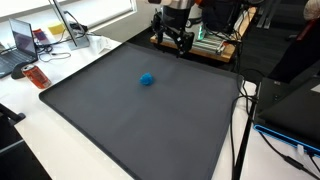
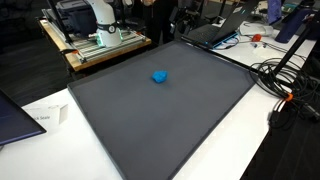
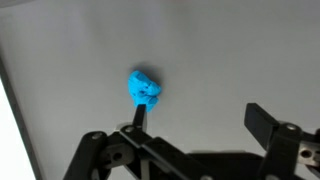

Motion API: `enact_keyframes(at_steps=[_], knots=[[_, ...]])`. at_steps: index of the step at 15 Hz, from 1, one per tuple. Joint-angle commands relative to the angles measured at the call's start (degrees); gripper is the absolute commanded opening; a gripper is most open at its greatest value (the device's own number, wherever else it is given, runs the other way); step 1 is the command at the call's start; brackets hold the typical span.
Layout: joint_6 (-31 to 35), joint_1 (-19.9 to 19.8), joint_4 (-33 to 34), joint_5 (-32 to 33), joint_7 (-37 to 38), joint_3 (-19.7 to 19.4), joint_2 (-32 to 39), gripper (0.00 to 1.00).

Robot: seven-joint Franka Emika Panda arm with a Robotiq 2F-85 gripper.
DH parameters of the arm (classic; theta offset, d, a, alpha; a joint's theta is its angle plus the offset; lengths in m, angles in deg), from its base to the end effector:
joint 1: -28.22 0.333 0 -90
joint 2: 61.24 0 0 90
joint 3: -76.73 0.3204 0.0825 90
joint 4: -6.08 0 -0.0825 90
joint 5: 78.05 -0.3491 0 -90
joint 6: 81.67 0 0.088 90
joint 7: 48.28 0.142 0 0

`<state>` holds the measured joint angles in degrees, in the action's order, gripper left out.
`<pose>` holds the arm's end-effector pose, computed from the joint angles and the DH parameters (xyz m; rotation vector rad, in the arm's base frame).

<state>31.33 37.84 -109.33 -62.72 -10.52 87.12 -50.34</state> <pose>0.5042 0.1546 0.3368 2.8439 -0.2507 -0.1460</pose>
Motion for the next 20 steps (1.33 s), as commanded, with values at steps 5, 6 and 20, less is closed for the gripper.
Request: enact_keyframes(at_steps=[5,6,20], knots=[[-7.9,0.9,19.5,-1.9,-7.0,-4.9,15.8,1.0],[-8.5,0.7,21.6,-2.8,-8.8,-5.3,17.5,1.0],[-23.4,-5.1,45.0,-14.1,-27.5,-7.9,35.4,1.0]])
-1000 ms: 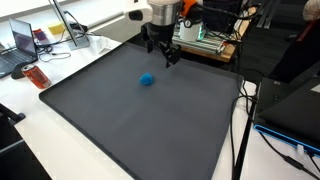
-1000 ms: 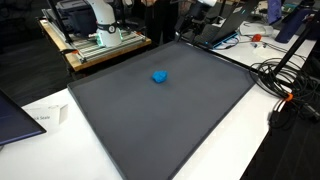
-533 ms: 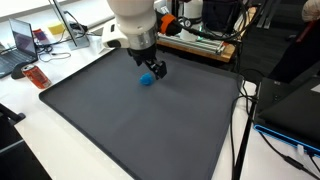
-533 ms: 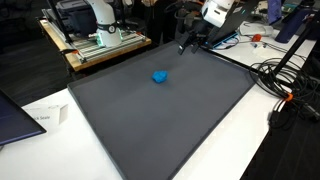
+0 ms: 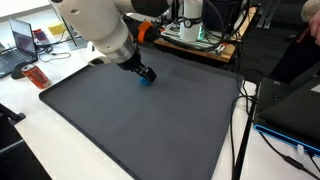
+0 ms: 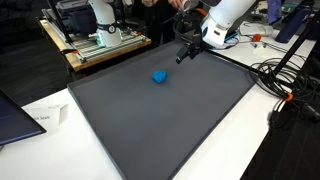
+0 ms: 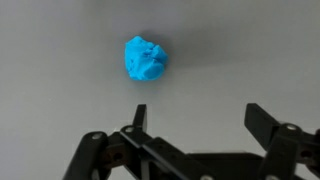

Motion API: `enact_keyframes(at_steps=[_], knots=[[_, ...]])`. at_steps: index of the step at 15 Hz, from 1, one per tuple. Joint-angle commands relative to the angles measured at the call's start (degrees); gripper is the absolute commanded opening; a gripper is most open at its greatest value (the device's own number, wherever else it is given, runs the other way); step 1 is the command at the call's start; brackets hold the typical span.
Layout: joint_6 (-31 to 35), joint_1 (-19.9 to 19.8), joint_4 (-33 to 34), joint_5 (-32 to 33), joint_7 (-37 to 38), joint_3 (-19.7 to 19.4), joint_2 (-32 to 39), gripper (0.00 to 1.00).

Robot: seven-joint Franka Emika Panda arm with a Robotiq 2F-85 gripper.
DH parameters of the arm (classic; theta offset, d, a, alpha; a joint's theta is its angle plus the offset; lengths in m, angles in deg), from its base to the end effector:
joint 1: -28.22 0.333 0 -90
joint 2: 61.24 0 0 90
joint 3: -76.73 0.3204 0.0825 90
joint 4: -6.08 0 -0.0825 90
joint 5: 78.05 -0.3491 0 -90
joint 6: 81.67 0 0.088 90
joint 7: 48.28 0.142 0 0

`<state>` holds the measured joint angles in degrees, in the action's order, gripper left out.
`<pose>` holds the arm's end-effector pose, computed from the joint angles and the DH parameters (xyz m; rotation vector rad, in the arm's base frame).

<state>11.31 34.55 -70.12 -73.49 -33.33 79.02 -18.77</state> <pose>0.6360 0.0808 0.2528 2.9319 -0.1358 -0.6393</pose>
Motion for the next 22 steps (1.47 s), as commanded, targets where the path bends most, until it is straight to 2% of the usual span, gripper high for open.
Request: enact_keyframes(at_steps=[1,10,22], knots=[[-3.2,-2.6,6.3,-4.1,-6.4,0.4,4.3,1.0],[1.2,-10.0,1.3,-9.8,-19.9,0.7,4.8,1.0],[15.9,-20.8,-15.1,-20.3,-35.4,1.2,-0.5,1.0]])
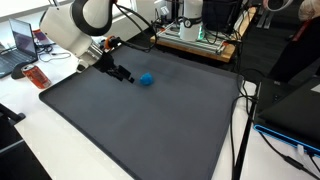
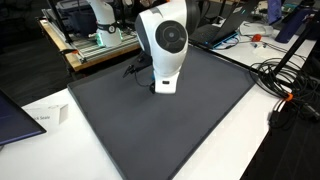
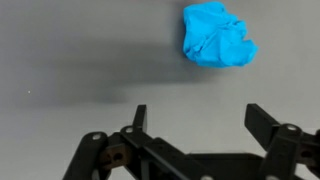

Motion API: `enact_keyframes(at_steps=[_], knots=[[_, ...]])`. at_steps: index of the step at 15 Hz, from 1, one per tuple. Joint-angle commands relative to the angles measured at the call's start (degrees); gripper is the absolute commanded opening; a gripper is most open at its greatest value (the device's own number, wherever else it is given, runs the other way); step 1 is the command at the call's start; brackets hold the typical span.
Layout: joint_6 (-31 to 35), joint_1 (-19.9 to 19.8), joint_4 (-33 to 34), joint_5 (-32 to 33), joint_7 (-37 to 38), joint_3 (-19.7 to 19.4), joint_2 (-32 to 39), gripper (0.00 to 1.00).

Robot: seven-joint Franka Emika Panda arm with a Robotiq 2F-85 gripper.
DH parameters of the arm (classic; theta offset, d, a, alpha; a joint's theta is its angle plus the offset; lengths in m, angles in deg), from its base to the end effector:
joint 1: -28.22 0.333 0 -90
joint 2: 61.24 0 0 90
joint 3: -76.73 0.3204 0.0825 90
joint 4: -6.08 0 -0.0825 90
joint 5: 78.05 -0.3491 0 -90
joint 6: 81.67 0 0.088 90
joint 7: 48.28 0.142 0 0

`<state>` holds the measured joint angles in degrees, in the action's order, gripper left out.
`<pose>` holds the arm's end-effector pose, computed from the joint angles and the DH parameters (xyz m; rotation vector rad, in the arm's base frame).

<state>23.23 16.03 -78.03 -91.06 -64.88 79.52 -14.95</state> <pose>0.6238 -0.0808 0.1689 -2.7588 -0.0139 0.5316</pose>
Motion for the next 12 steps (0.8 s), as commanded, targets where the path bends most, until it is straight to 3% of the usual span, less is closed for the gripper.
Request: enact_keyframes(at_steps=[1,12], knots=[[5.2,-2.9,-9.0,-3.3,-5.0,0.7,-5.2,1.0],[19.1,-2.5,-33.1,-3.9,-4.6,-1.2,-23.8,1.0]])
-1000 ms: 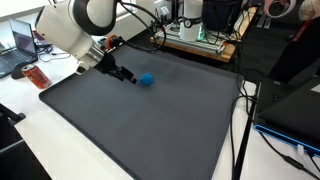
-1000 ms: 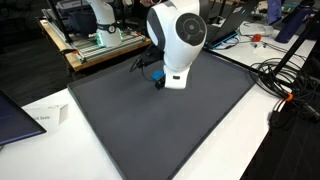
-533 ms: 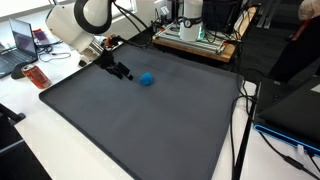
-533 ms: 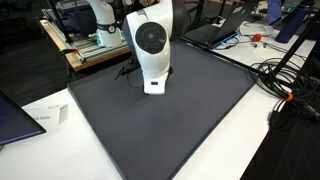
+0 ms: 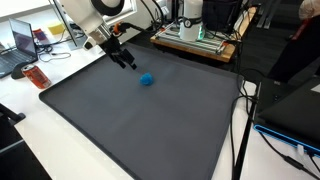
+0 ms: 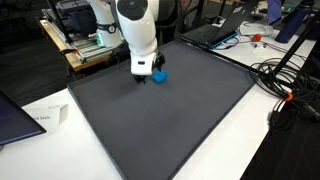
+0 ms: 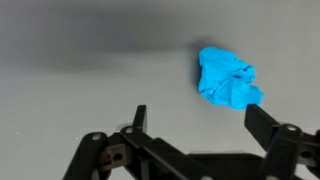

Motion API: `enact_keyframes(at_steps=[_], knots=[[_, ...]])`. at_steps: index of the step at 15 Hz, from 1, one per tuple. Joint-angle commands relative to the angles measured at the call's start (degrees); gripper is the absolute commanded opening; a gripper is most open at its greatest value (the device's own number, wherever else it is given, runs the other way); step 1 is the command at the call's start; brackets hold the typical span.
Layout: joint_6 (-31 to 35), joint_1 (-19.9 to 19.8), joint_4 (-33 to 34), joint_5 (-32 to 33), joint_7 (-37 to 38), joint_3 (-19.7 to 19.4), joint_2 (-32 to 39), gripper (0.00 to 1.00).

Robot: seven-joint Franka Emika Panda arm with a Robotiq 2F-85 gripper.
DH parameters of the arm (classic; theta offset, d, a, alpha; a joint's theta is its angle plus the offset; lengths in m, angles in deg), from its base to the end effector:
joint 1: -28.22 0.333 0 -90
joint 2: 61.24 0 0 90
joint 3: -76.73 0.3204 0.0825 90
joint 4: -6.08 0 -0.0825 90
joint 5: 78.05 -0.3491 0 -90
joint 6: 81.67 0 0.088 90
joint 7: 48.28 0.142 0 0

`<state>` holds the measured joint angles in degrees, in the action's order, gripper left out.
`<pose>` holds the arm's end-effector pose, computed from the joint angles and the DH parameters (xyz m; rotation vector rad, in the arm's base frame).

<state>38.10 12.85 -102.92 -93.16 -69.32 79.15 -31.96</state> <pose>0.5534 -0.1064 0.2064 -2.8102 0.0419 0.3435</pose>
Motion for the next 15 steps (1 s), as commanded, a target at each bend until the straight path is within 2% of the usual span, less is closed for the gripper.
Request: enact_keyframes(at_steps=[1,3,8,12,15], knots=[[5.3,0.4,-9.8,-2.5,-1.1,-0.7,-7.9,1.0],[7.6,-0.1,-12.8,-4.7,-2.7,-0.4,-9.8,1.0],[12.4,-2.0,-18.7,-16.3,-11.2,0.2,-12.4,1.0],[12.9,-3.2,-20.8,-23.6,-17.9,-0.6,-12.0,1.0],[13.4,-3.2,-22.1,-26.7,-20.5,-2.0,-11.9,1.0]])
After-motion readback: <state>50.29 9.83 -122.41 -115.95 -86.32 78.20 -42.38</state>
